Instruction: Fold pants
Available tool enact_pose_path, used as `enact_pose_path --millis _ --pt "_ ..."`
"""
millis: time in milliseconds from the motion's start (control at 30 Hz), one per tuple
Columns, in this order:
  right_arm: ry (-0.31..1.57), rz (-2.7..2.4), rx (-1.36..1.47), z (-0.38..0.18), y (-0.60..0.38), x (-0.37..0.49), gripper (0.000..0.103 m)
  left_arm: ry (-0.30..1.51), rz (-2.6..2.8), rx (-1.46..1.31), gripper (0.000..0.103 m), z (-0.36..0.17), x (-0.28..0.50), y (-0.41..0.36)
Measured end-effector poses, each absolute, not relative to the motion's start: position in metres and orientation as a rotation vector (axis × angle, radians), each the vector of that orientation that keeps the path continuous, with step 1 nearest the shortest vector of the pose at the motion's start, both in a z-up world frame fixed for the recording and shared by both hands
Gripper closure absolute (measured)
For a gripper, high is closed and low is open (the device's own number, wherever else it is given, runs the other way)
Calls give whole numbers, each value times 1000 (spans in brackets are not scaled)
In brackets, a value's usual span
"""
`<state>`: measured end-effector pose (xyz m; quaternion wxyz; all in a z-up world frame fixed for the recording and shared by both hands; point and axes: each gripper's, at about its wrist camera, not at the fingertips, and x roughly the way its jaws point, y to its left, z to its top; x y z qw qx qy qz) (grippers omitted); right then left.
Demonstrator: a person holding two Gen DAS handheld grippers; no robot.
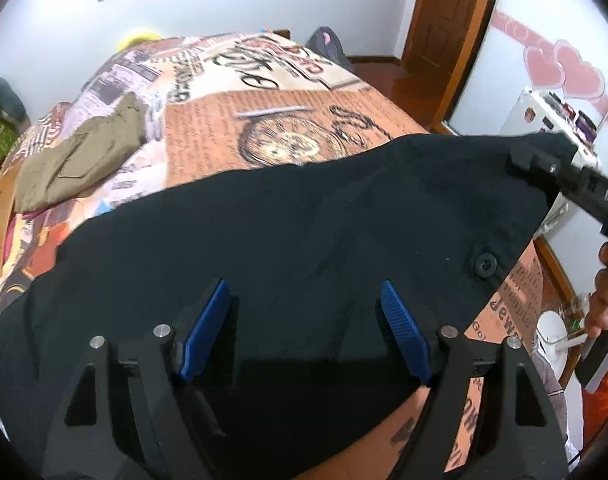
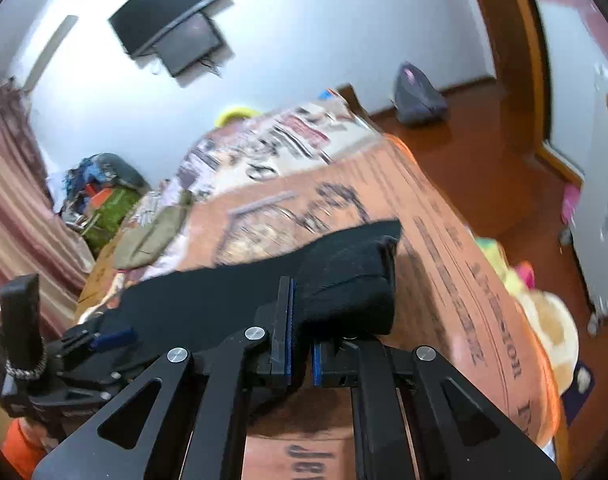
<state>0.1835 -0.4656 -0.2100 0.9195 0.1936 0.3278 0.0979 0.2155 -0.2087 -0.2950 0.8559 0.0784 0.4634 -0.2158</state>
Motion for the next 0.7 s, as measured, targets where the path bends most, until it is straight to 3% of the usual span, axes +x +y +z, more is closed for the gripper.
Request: enact_pose_path --millis 367,700 --pt "575 364 231 -157 -374 192 97 876 -338 50 25 -258 197 -118" --pt "690 514 72 -188 -279 204 97 884 -228 -49 25 -268 180 -40"
